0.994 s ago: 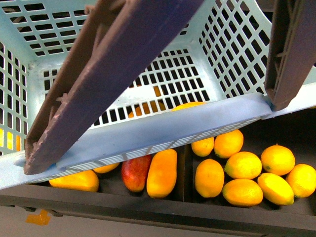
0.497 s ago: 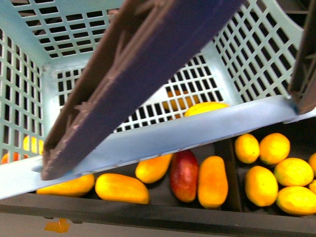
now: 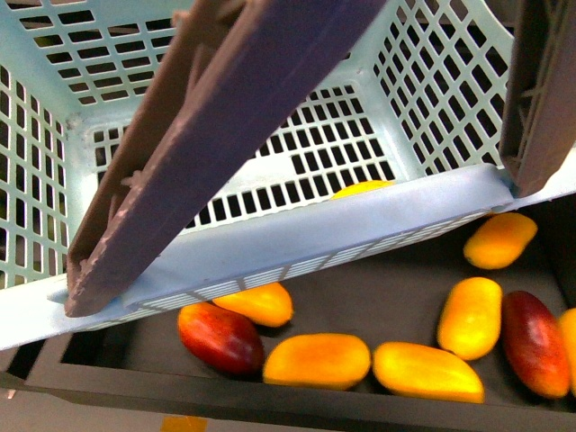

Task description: Pick lemon and mango into basket

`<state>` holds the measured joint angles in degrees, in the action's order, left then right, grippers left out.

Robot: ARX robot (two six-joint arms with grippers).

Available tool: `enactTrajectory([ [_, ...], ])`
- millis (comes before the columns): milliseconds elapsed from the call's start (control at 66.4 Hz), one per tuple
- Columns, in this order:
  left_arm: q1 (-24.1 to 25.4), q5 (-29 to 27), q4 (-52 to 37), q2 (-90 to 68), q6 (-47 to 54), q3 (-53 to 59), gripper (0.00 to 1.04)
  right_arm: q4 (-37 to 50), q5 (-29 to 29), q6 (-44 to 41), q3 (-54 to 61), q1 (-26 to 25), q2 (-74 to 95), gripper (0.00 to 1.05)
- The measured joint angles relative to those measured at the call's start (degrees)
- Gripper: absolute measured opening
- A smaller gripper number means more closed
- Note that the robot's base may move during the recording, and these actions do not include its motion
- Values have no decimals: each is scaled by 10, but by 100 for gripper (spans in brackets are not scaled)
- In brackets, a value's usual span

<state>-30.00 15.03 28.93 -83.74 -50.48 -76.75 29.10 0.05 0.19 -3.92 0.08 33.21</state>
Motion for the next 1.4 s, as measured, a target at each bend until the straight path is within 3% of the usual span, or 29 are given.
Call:
enactTrajectory([
  [271,10,-18,0,1,2,-1,15,-6,6,5,-2,1,1,96],
  [301,10,-20,0,1,6,-1,15,-80,57,34,-27,11,17,96],
  [347,9,-19,0,1,11,-1,15,-256,152,110,-106,6,86,96],
  [422,5,-10,0,1,8,-2,15,-368,169,180,-178,-32,184,96],
  [573,3,1,0,0,4,-2,15,-262,95,233,-273,-125,426,96],
  [693,-1,4,-1,0,1,-2,15,-216,83,262,-377,-169,642,96],
  [1010,1,-5,0,0,2,-2,15,-219,73,320,-535,-184,918,96],
  [1401,0,-2,0,0,0,-2,15,-243,79,352,-632,-182,1024,96],
])
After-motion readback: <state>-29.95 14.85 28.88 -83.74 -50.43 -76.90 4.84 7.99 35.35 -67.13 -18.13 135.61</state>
